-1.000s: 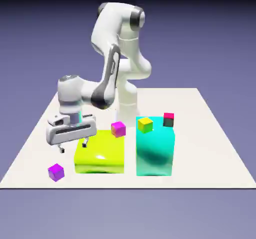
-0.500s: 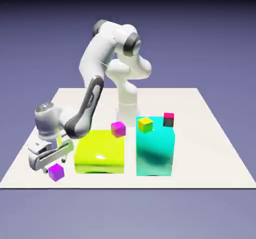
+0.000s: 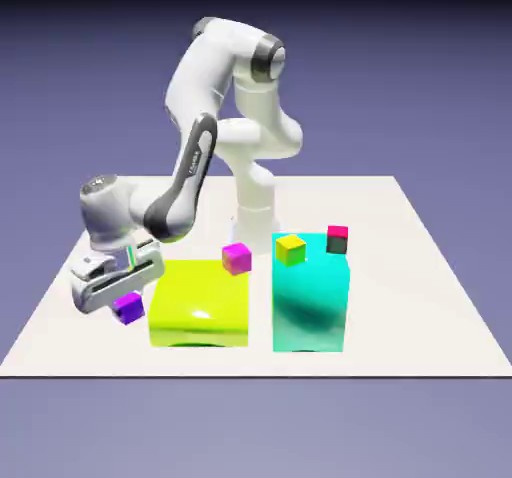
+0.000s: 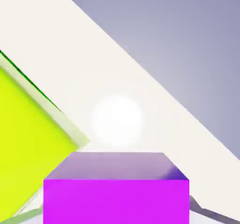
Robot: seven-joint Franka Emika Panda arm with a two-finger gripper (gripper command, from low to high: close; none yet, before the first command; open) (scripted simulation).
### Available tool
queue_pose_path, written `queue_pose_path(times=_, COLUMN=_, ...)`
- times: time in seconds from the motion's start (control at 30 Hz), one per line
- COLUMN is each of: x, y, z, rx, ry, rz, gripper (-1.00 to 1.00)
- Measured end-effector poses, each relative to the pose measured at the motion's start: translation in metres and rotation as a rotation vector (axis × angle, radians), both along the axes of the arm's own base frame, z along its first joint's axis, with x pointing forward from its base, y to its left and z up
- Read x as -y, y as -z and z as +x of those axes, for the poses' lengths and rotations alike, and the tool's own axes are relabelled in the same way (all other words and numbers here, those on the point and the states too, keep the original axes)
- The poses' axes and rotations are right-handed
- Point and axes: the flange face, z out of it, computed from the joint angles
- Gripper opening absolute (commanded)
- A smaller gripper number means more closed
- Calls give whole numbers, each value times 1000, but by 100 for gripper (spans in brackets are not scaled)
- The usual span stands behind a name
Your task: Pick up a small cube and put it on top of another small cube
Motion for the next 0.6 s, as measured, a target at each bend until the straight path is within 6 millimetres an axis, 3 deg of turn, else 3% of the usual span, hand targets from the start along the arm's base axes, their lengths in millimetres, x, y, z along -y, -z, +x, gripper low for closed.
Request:
queue_pose_path(times=0.3, x=-80, y=-54, z=-39, rx=-27, ry=130, rz=71, gripper=-100)
queue_pose_path(times=0.6, x=-148, y=-93, z=-97, rx=-55, ry=248, rz=51, gripper=-100)
